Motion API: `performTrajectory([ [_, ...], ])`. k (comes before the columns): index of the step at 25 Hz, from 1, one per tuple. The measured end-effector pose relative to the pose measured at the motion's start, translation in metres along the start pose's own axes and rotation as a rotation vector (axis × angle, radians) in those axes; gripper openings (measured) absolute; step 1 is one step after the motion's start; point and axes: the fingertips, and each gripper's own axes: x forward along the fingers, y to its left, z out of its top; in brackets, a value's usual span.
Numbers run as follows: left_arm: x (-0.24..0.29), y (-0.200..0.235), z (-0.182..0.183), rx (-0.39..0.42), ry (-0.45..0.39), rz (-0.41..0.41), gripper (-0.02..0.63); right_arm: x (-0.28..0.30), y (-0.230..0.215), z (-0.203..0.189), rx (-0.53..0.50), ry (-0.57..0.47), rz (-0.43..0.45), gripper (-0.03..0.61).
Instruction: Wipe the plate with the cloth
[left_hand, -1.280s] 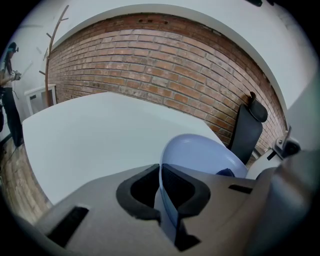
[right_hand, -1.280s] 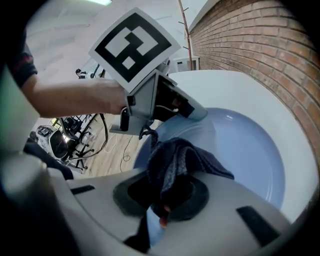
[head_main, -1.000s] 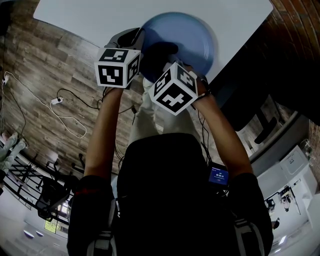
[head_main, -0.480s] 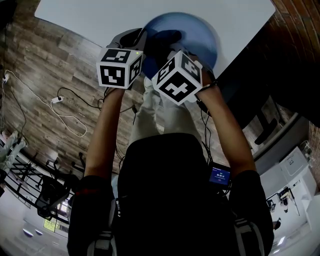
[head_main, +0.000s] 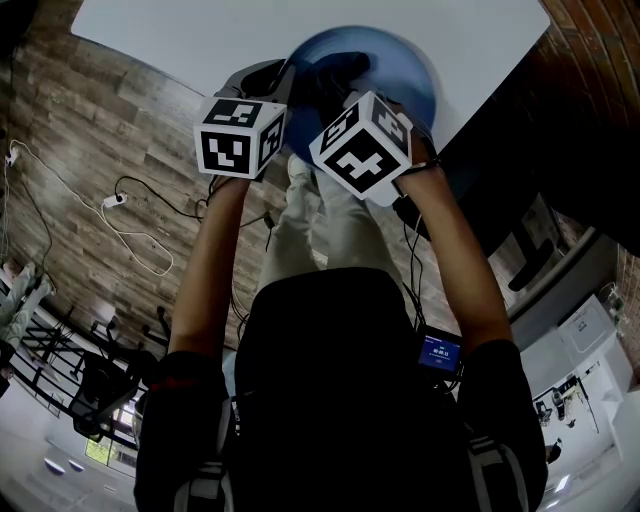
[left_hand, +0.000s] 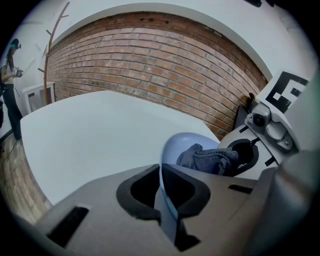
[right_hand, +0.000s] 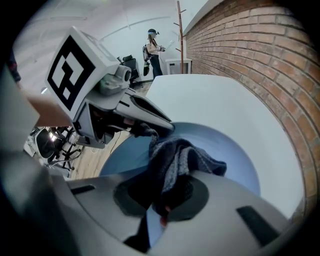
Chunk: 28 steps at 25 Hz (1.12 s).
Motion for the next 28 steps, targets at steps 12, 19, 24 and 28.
performTrajectory([
  [12, -0.001, 0.001, -0.001, -0.005, -0.002, -0.002, 0.032, -0.009, -0.027, -0.012, 0.046, 0.010, -0.050, 0.041],
  [19, -0.002, 0.003, -0.001, -0.011, -0.005, -0.002, 0.032, -0.015, -0.037, -0.026, 0.109, 0.018, -0.071, 0.041],
  [24, -0.001, 0.002, -0.001, -0.021, -0.006, -0.005, 0.032, -0.019, -0.043, -0.037, 0.115, 0.033, -0.085, 0.041],
  [28, -0.001, 0.002, 0.000, -0.019, -0.007, -0.006, 0.032, -0.024, -0.047, -0.044, 0.113, 0.045, -0.099, 0.041],
])
